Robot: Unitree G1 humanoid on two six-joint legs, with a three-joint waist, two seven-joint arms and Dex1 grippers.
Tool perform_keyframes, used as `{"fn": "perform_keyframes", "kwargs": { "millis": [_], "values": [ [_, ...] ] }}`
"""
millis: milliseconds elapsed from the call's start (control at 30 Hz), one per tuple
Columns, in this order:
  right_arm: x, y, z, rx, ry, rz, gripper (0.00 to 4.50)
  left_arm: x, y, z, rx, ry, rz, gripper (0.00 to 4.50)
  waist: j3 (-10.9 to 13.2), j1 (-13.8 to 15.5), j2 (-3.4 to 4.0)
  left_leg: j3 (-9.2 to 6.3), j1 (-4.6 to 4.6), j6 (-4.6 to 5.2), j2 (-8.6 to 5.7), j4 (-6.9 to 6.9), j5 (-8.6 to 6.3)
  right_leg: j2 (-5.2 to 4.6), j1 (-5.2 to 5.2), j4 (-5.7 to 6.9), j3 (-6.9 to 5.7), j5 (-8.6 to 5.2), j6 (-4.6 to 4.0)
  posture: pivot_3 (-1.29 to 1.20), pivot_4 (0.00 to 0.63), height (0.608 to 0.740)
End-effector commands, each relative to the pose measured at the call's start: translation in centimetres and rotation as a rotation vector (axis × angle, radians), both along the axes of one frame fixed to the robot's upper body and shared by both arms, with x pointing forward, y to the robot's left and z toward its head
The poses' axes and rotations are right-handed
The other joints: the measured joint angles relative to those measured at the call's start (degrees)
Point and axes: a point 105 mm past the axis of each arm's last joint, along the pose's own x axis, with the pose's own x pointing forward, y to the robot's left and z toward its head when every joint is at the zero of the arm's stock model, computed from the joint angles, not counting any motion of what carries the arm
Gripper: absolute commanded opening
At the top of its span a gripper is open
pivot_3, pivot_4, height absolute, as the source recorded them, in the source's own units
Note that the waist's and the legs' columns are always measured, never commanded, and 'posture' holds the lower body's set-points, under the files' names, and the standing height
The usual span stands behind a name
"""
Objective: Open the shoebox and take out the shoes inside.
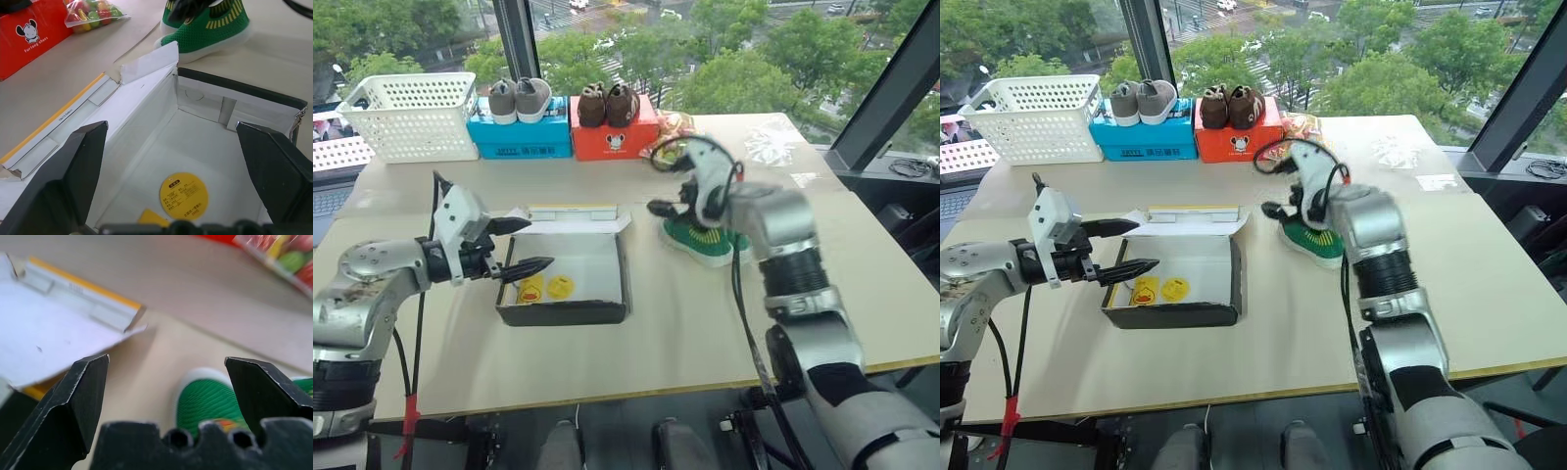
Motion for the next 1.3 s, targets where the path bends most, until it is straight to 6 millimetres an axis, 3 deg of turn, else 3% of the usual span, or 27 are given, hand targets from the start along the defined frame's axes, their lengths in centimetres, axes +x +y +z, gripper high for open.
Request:
{"fn": "perform_keyframes", "kwargs": {
  "millis": [33,167,300,400,533,633,767,833,933,1033,1133,1300],
  "values": [
    [-3.0,-0.5,5.3,0.035,-0.253,0.188,4.48,-0.4,-0.3,2.1,-0.07,-0.058,-0.015,4.5,0.0,0.1,0.0,0.0,0.0,0.0,0.0,0.0,0.0,0.0,0.0,-0.01,0.0,0.0,0.0,0.0,0.15,0.74],
    [-5.4,-2.1,4.2,-0.081,-0.285,0.332,4.48,-1.0,-0.2,2.7,-0.106,-0.063,-0.011,4.5,0.0,0.2,-0.01,-0.01,-0.05,0.0,0.0,0.0,0.0,-0.01,0.04,-0.12,-0.04,-0.01,0.03,0.0,0.15,0.74],
    [-8.2,-4.4,2.0,0.007,-0.192,0.383,4.48,-1.8,0.8,3.4,-0.18,-0.087,0.063,4.5,0.0,-0.2,-0.02,0.01,0.01,0.0,0.01,0.05,0.0,-0.02,0.08,-0.06,-0.02,-0.01,0.03,0.0,0.15,0.74],
    [-8.5,-6.5,-0.6,0.041,-0.148,0.282,4.48,-1.6,0.6,3.8,-0.225,-0.144,0.116,4.5,0.0,0.1,-0.04,-0.01,0.06,0.0,0.01,0.02,0.0,-0.01,0.13,-0.02,-0.02,-0.02,0.02,0.0,0.15,0.74],
    [-8.8,-7.9,-4.0,-0.005,-0.147,0.172,4.48,-1.9,-0.3,2.7,-0.236,-0.141,0.119,4.5,0.0,0.1,-0.04,0.0,0.15,0.0,-0.04,0.15,0.0,-0.07,0.27,-0.05,-0.01,0.0,0.07,0.0,0.15,0.74],
    [-10.5,-8.6,-7.3,-0.024,-0.135,0.12,4.48,-2.4,-1.0,1.3,-0.245,-0.124,0.141,4.5,0.0,0.2,-0.06,0.0,0.16,-0.01,-0.04,0.12,-0.01,-0.06,0.28,-0.11,0.0,-0.02,0.09,0.0,0.15,0.74],
    [-11.3,-9.1,-8.0,0.016,-0.21,0.014,4.48,-3.3,-1.5,-1.4,-0.207,-0.12,0.19,4.5,0.0,-0.2,-0.05,0.04,0.15,-0.02,-0.07,0.1,-0.01,-0.09,0.25,-0.13,0.08,-0.01,0.11,0.0,0.15,0.74],
    [-11.6,-9.1,-8.4,0.041,-0.243,-0.039,4.48,-3.0,-0.8,-1.9,-0.222,-0.151,0.28,4.5,0.0,-0.2,-0.05,0.05,0.24,-0.02,-0.06,0.15,-0.01,-0.07,0.29,-0.1,0.12,0.04,0.17,0.0,0.15,0.74],
    [-12.4,-9.1,-10.0,0.041,-0.233,-0.064,4.48,-2.8,2.0,-1.6,-0.273,-0.208,0.4,4.5,0.0,0.1,-0.11,0.03,0.43,-0.02,-0.06,0.16,-0.01,-0.05,0.42,-0.08,0.12,-0.12,0.47,0.0,0.15,0.74],
    [-12.8,-10.5,-11.5,0.023,-0.215,-0.107,4.48,-3.3,2.9,-1.7,-0.299,-0.223,0.443,4.5,-0.1,0.2,-0.1,0.05,0.43,-0.03,-0.08,0.17,-0.01,-0.09,0.46,-0.14,0.13,-0.12,0.47,0.0,0.15,0.74],
    [-13.1,-11.4,-12.6,0.019,-0.212,-0.138,4.48,-4.1,2.7,-3.0,-0.308,-0.216,0.467,4.5,-0.1,0.2,-0.09,0.11,0.4,-0.03,-0.12,0.13,-0.02,-0.16,0.51,-0.35,0.16,-0.04,0.45,0.0,0.15,0.74],
    [-13.5,-11.0,-14.0,0.021,-0.215,-0.176,4.48,-5.6,5.5,-5.5,-0.332,-0.264,0.67,4.5,-0.1,0.0,-0.13,0.12,0.4,-0.03,-0.15,0.03,-0.02,-0.18,0.46,-0.35,0.18,-0.02,0.39,0.0,0.15,0.74]
  ]
}}
